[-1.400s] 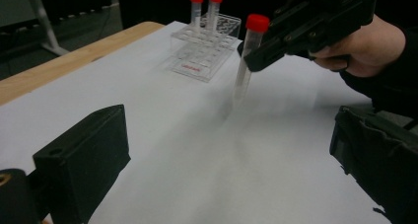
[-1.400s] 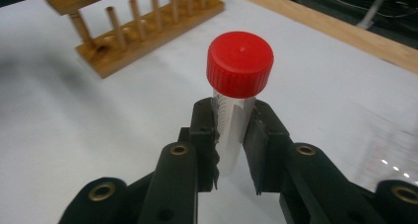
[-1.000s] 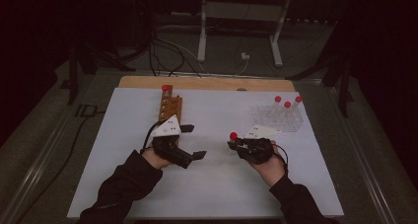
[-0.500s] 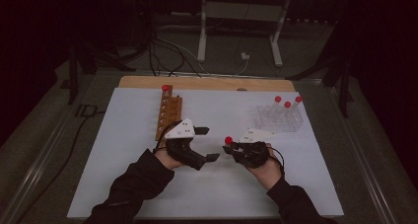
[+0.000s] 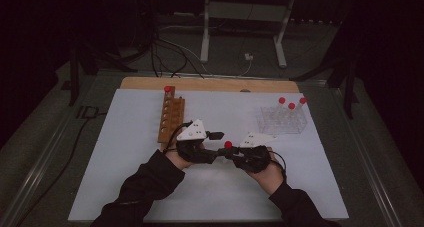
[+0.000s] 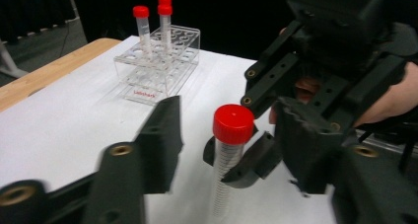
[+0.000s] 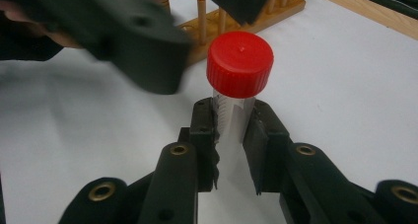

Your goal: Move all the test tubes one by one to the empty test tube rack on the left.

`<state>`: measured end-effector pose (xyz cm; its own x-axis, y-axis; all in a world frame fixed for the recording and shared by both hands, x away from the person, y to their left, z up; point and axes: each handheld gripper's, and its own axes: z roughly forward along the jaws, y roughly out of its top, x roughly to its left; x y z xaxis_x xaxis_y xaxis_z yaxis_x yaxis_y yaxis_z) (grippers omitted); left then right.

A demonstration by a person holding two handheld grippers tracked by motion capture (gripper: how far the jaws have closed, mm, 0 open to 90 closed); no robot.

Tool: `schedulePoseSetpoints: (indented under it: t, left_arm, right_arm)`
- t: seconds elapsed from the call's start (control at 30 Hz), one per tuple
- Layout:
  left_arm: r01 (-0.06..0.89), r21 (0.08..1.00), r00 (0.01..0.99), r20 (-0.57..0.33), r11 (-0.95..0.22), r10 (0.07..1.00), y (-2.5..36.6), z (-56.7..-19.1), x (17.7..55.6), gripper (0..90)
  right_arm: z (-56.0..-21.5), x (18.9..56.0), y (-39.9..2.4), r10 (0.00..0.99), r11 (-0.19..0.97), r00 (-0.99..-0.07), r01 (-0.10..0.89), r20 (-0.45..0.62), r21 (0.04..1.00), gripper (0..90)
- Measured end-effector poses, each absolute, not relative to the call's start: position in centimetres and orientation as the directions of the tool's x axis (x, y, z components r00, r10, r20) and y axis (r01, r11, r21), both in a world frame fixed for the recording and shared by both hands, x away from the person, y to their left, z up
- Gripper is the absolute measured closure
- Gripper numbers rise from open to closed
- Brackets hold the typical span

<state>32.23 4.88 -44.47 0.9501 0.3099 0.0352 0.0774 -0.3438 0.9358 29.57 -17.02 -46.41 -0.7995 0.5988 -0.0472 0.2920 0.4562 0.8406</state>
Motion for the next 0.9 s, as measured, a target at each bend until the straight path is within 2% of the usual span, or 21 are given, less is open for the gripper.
schedulePoseSetpoints:
  t: [0.4,0.8,0.83,0.9]
  left_arm:
    - [0.065,0.931,0.958,0.042,-0.359,0.283,4.0,-45.0,32.5,70.0]
    - [0.041,0.93,0.96,0.065,-0.364,0.272,4.1,-44.4,32.5,72.1]
    - [0.043,0.932,0.959,0.063,-0.36,0.276,4.2,-44.3,32.5,72.1]
    - [0.047,0.932,0.958,0.06,-0.36,0.281,4.4,-44.0,32.6,72.1]
  right_arm:
    - [-46.3,29.5,-17.1,0.594,0.448,-0.803,0.293,-0.037,0.845,75.4]
    - [-46.1,29.4,-17.2,0.597,0.437,-0.801,0.286,-0.037,0.853,73.9]
    - [-46.0,29.3,-17.3,0.601,0.435,-0.798,0.282,-0.042,0.855,69.7]
    - [-45.9,29.2,-17.3,0.6,0.43,-0.799,0.284,-0.037,0.857,67.2]
